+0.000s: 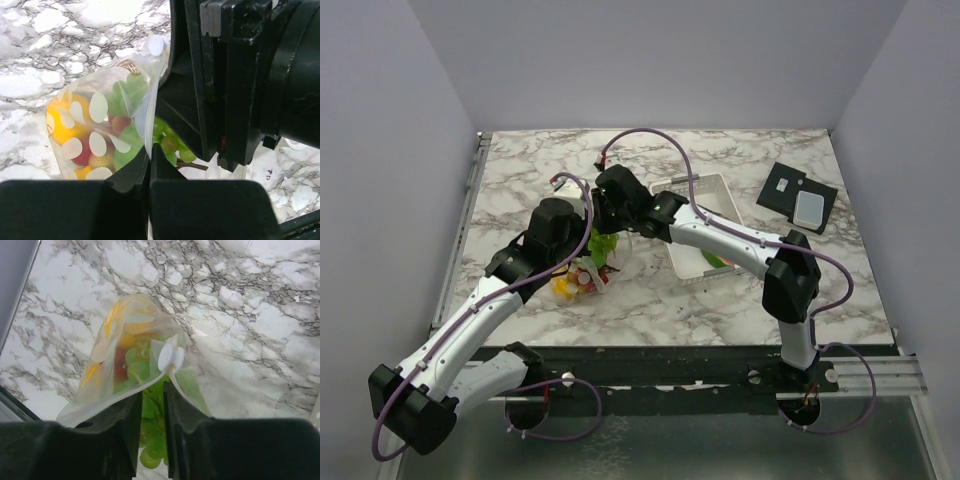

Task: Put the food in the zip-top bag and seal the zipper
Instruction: Place the fake fruit in the zipper food storage bag, then adjust the zipper food storage bag at the center of the board.

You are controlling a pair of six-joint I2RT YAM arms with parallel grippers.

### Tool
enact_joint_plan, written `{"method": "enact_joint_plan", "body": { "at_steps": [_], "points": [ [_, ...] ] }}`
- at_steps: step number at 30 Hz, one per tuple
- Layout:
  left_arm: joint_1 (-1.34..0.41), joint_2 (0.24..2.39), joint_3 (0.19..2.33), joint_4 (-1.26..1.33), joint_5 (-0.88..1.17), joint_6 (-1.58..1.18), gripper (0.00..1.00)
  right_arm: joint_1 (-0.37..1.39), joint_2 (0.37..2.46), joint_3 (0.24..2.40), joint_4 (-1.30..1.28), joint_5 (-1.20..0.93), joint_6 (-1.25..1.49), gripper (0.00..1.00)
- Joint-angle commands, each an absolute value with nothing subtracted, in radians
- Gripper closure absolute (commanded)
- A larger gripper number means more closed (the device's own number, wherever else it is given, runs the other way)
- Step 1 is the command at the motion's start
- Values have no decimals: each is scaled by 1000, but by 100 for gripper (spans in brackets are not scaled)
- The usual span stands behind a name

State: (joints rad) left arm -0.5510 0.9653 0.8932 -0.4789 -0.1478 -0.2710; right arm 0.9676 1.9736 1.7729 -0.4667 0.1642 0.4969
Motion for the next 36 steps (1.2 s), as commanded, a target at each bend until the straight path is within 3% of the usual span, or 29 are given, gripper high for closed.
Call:
{"method": "enact_joint_plan", "body": {
  "at_steps": [1, 3, 7, 18, 36],
  "points": [
    [-553, 965, 890, -466, -133, -266, 100, 974, 1960, 1739, -389, 180, 488, 67],
    [-552, 966, 890, -467, -139, -267, 100, 974, 1935, 1708, -373, 179, 486, 59],
    [-552, 968, 890, -468, -148, -267, 100, 974, 1886, 1669, -364, 181, 488, 55],
    [-553, 971, 888, -469, -164, -267, 100, 974, 1740, 1555, -374, 136, 497, 49],
    [-552, 975, 888, -471, -172, -268, 100, 974, 1616, 1373, -472, 259, 561, 44]
  ]
}}
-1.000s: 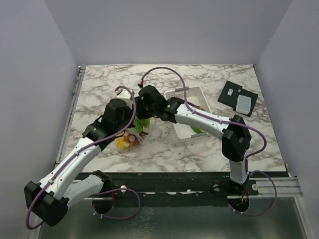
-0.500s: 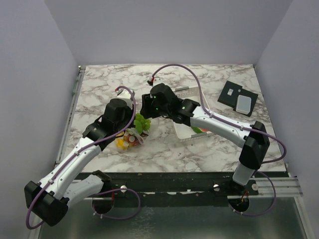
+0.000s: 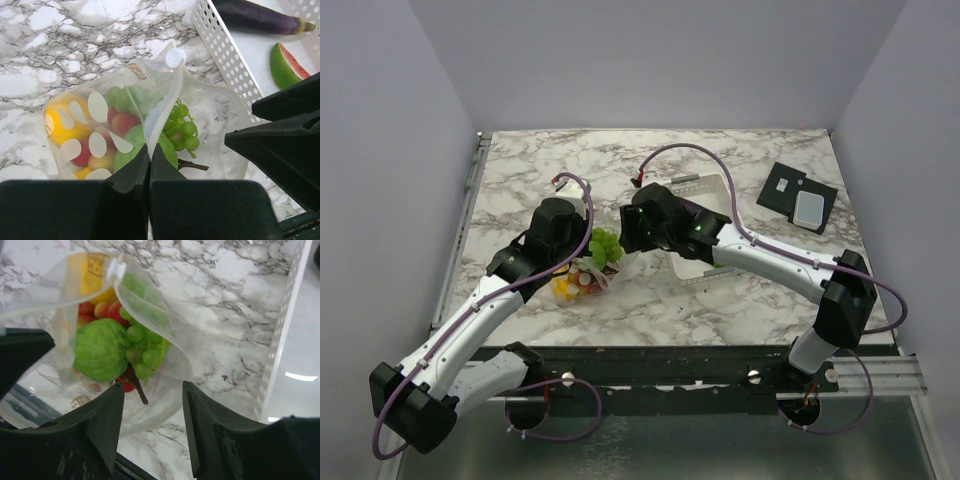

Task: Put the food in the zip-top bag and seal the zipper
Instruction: Adjust the zipper food storage bag at the center of the board.

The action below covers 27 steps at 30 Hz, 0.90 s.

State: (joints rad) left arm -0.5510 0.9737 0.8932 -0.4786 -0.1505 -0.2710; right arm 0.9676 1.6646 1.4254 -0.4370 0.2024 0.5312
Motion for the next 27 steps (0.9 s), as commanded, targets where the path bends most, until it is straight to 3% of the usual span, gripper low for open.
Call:
{"method": "enact_joint_plan", "body": {
  "at_steps": [1, 10, 20, 24, 27],
  "points": [
    [-552, 976, 888, -470, -172, -267, 100, 974, 1609, 1359, -467, 263, 565, 44],
    [-552, 974, 889, -471, -172, -268, 100, 973, 1634, 1339, -444, 258, 589, 40],
    [-552, 973, 887, -470, -169, -270, 100, 953, 1721, 1400, -440, 248, 590, 51],
    [-552, 970, 889, -470, -167, -268, 100, 945, 1735, 1399, -428, 241, 595, 60],
    [-552, 967, 888, -470, -167, -269, 100, 943, 1733, 1415, -433, 228, 587, 81]
  ]
}}
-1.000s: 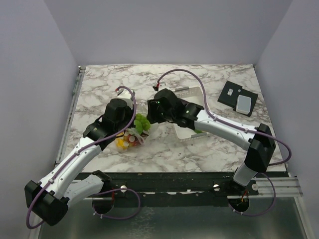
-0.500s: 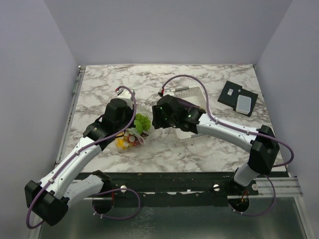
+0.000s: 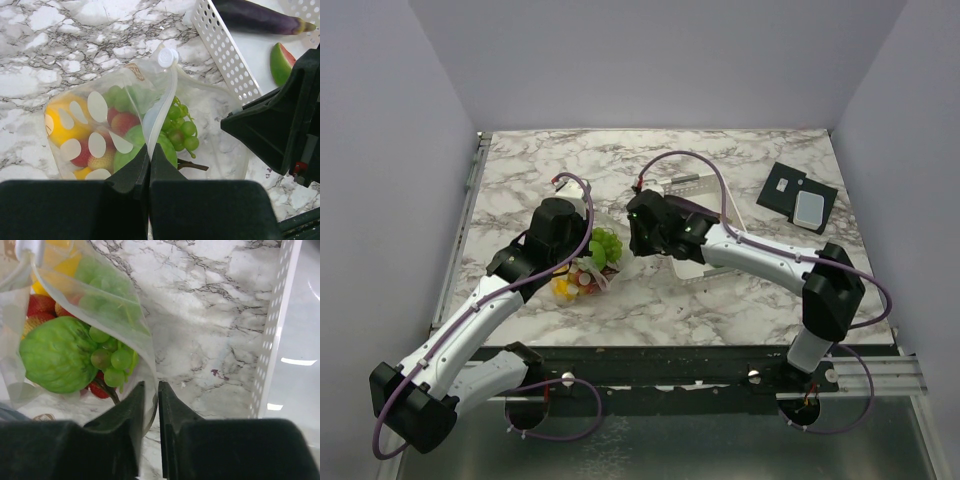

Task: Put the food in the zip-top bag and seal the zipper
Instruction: Adjust the zipper food storage bag at the center of the board.

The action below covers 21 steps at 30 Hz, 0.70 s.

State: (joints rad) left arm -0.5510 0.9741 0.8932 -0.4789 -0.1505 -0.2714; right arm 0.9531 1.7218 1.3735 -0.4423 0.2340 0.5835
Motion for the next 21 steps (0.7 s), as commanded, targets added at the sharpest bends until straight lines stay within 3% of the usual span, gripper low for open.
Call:
{"method": "enact_joint_plan", "body": {
  "at_steps": [1, 3, 21],
  "points": [
    [-552, 967, 890, -469, -167, -269, 100, 943, 1729, 1422, -437, 219, 580, 89],
    [-551, 963, 889, -469, -167, -270, 100, 943, 1714, 1439, -443, 217, 566, 99],
    [-552, 850, 922, -465, -214, -297, 100, 943, 1544, 1603, -581, 233, 435, 99]
  ]
}}
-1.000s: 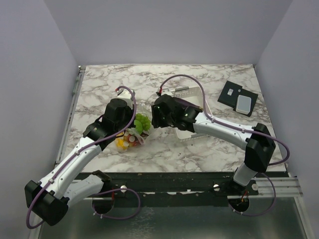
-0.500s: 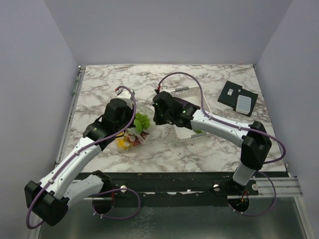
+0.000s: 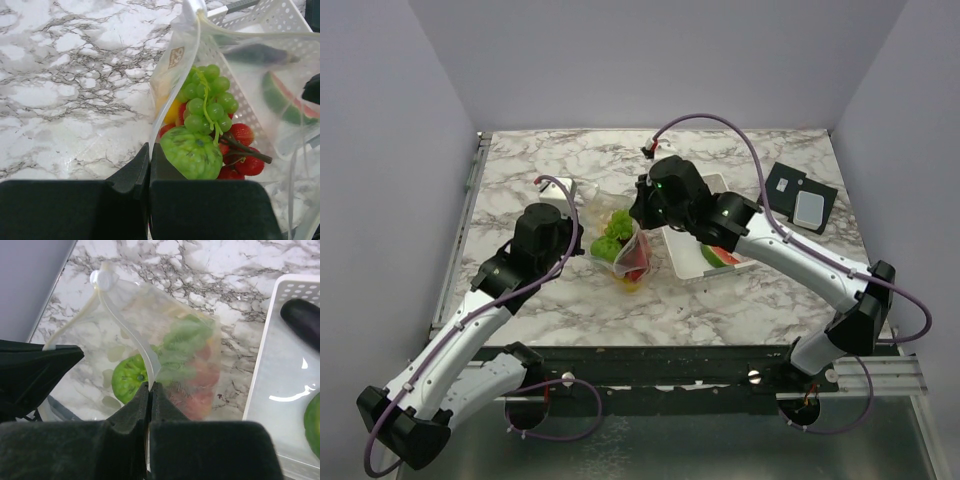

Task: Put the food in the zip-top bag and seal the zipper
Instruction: Adjust the zipper food storage bag at the center of the board.

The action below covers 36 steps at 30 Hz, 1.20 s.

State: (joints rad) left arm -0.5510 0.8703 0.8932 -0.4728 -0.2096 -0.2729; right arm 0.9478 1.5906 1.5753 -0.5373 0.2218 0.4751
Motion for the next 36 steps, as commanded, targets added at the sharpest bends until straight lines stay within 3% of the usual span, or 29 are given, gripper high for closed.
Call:
{"method": "enact_joint_plan", "body": {
  "at_steps": [1, 13, 27, 36],
  "points": [
    [-552, 848, 935, -472, -192, -302, 100, 943, 1539, 1592, -578, 236, 427, 99],
    [-552, 922, 981, -493, -226, -295, 100, 943, 1593, 1511, -568, 306, 397, 99],
    [-552, 980, 1081, -517, -288, -264, 100, 940, 1722, 1499, -478, 225, 434, 99],
    [-552, 1006, 993, -482, -307, -254, 100, 933, 1748, 1484, -464, 217, 437, 99]
  ]
}}
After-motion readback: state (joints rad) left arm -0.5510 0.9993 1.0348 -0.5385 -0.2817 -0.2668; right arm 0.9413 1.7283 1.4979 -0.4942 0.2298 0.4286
